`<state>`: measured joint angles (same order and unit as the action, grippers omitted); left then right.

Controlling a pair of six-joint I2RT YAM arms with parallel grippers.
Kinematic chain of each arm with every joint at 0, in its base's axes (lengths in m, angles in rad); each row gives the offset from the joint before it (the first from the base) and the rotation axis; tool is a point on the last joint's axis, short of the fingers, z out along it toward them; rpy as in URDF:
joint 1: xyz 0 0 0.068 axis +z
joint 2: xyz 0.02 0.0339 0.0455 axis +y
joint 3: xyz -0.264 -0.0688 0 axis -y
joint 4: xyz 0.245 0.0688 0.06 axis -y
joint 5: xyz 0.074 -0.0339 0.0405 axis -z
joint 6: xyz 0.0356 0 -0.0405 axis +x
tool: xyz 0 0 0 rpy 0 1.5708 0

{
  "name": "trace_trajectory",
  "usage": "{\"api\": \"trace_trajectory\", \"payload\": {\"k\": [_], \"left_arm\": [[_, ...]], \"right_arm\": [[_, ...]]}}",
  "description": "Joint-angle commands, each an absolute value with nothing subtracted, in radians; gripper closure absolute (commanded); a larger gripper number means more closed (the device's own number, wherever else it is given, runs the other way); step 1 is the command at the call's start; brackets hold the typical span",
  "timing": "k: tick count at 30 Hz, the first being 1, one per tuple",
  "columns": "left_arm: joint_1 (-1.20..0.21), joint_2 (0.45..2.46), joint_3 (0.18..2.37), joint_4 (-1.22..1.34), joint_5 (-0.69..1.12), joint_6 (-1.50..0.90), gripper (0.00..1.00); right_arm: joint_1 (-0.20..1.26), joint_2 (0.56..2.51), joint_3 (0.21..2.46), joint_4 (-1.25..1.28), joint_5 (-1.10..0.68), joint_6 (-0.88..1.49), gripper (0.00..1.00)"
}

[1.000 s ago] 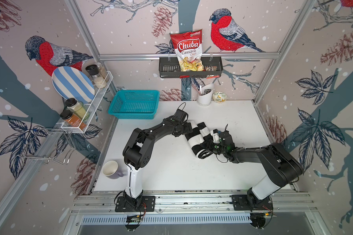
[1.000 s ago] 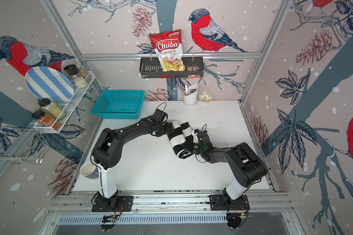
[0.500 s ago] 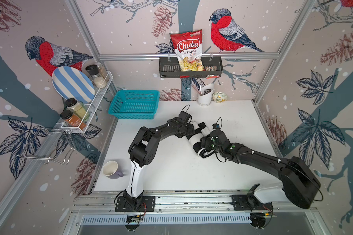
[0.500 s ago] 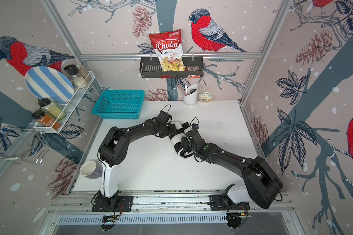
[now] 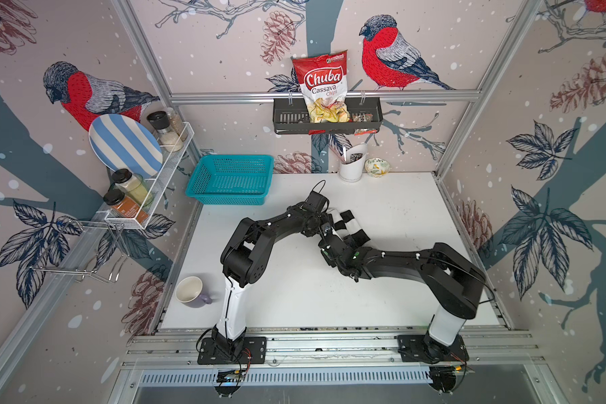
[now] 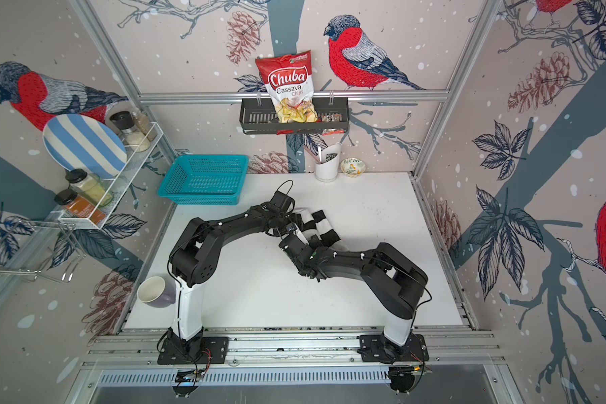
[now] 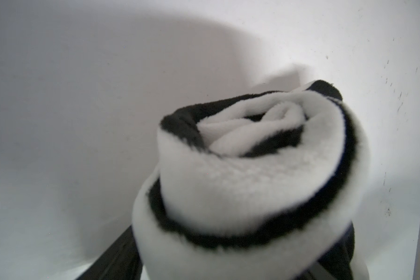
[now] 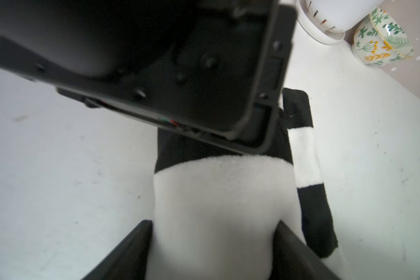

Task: Roll up the pillowcase
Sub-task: Roll the pillowcase at the center of the board.

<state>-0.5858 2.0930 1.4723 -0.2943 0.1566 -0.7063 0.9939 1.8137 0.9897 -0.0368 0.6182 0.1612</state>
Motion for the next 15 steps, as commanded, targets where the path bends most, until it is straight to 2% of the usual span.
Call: {"api": "trace_trajectory", "payload": {"k": [1, 2, 5, 9, 15], "left_arm": [[-0.589, 2.093, 1.469, -0.334, 0.170, -0.697, 0.22], [-0.586, 2.090, 1.471, -0.336, 0.169, -0.698, 0.23], [-0.564, 2.059, 1.473, -0.341, 0.167, -0.694, 0.22], [-0.515, 1.994, 1.504, -0.357, 0.173, -0.681, 0.17], [-0.485, 1.941, 1.574, -0.388, 0.163, -0.665, 0.15]], "right_arm": [[0.995, 1.857, 1.015, -0.104, 0.651, 0.232, 0.68], [0.991, 1.861, 1.017, -0.117, 0.628, 0.260, 0.79], [0.990, 1.841, 1.000, -0.126, 0.543, 0.358, 1.00], [0.954, 1.779, 0.952, -0.075, 0.397, 0.473, 1.00], [0.800, 1.666, 0.839, 0.063, 0.114, 0.603, 1.00]]}}
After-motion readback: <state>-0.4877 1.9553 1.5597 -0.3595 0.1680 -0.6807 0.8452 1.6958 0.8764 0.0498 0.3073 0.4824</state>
